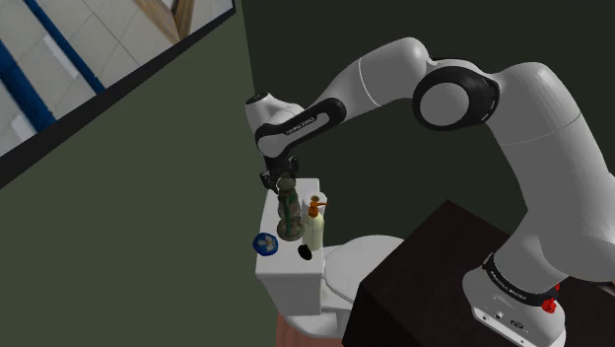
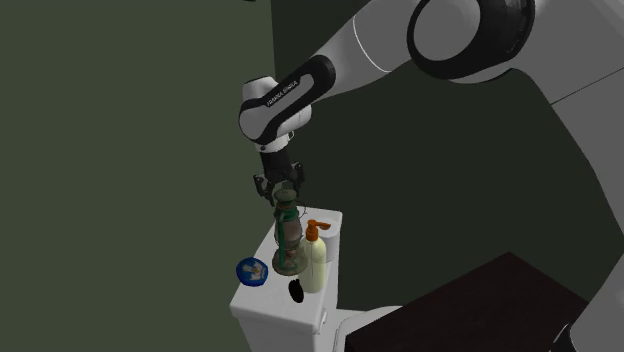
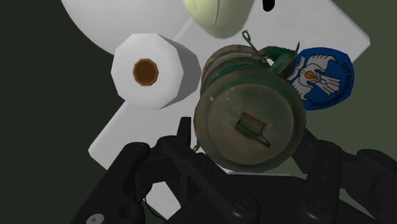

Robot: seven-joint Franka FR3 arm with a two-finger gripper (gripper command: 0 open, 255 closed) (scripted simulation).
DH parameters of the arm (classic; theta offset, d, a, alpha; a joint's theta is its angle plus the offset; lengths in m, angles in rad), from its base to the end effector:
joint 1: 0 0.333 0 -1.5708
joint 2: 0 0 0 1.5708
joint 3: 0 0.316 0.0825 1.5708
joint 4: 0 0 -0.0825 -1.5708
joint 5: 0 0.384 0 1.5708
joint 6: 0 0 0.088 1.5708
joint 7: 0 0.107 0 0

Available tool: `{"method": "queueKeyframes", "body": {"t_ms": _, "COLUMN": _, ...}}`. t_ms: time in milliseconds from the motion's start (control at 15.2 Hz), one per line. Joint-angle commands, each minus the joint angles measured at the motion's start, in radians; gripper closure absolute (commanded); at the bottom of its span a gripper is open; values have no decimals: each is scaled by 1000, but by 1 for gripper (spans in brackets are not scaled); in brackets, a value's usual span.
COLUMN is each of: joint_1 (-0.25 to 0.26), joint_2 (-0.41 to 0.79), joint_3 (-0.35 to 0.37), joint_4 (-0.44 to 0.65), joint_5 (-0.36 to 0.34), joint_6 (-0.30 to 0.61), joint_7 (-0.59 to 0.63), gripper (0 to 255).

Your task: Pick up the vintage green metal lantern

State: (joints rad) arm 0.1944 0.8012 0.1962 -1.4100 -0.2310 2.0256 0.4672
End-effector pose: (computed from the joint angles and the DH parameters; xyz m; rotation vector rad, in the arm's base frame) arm 0.6706 0.2345 0.2163 3.0172 -0.0057 -0.1971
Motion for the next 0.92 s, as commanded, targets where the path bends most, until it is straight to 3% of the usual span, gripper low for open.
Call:
{"method": "queueKeyframes", "body": {"t_ms": 0, "joint_1": 1, "joint_2": 2, "joint_3": 0, "joint_4": 1, "joint_5": 0, "joint_6": 0, "joint_7": 1, "gripper": 255}}
{"method": "queueKeyframes", "body": {"t_ms": 858, "joint_1": -5, "joint_2": -91, "joint_3": 13, "joint_4": 25, "joint_5": 19, "joint_6": -115, "joint_7": -15, "gripper": 255}}
